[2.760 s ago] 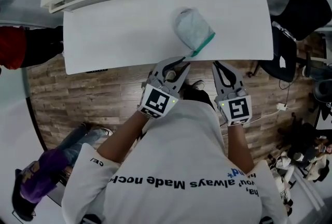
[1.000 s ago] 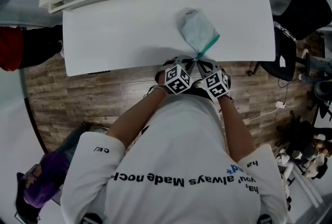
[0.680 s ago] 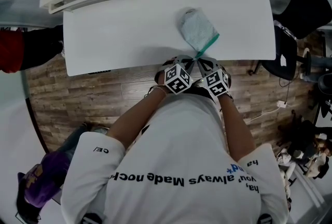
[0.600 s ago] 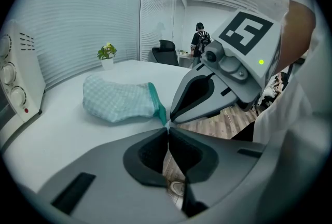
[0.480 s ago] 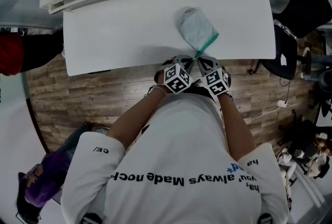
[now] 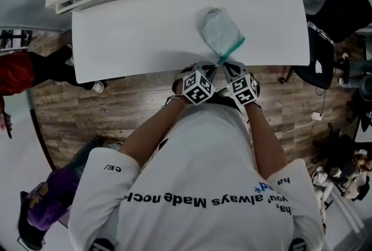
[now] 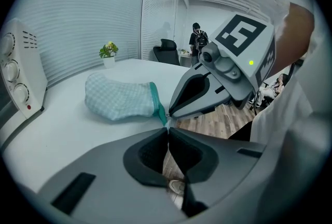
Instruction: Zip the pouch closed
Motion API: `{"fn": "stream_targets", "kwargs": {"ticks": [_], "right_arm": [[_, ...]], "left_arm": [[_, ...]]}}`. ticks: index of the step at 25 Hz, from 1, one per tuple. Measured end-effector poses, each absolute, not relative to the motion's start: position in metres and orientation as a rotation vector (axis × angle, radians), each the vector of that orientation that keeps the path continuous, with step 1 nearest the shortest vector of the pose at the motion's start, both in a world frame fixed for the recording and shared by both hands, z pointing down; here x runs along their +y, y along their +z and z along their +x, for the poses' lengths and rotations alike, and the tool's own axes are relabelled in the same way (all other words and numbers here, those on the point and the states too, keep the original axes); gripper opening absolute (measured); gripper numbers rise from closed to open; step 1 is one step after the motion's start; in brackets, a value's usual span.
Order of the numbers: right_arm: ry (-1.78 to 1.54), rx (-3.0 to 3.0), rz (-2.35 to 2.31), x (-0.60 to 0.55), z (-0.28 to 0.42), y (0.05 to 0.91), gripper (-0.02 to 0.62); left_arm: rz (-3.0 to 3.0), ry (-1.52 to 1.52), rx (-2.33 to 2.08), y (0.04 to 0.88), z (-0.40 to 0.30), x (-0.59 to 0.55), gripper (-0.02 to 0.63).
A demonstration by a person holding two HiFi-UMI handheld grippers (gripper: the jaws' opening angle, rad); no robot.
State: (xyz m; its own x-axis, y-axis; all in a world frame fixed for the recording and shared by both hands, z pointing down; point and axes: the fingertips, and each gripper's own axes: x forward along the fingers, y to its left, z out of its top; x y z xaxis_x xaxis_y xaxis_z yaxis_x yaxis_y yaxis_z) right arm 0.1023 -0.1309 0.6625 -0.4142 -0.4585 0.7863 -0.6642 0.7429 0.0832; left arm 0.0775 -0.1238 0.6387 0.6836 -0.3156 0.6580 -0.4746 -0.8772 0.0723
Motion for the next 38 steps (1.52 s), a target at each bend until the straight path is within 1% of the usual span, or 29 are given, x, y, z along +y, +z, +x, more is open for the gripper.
{"fn": "stream_targets", "kwargs": {"ticks": [38], "right_arm": [[0.344,-2.045,0.921,-0.139,0.116,0.665,0.011]], "left_arm": [[2.641,0.978,-0.605,0.635,0.066,-0.107,0.026]]}}
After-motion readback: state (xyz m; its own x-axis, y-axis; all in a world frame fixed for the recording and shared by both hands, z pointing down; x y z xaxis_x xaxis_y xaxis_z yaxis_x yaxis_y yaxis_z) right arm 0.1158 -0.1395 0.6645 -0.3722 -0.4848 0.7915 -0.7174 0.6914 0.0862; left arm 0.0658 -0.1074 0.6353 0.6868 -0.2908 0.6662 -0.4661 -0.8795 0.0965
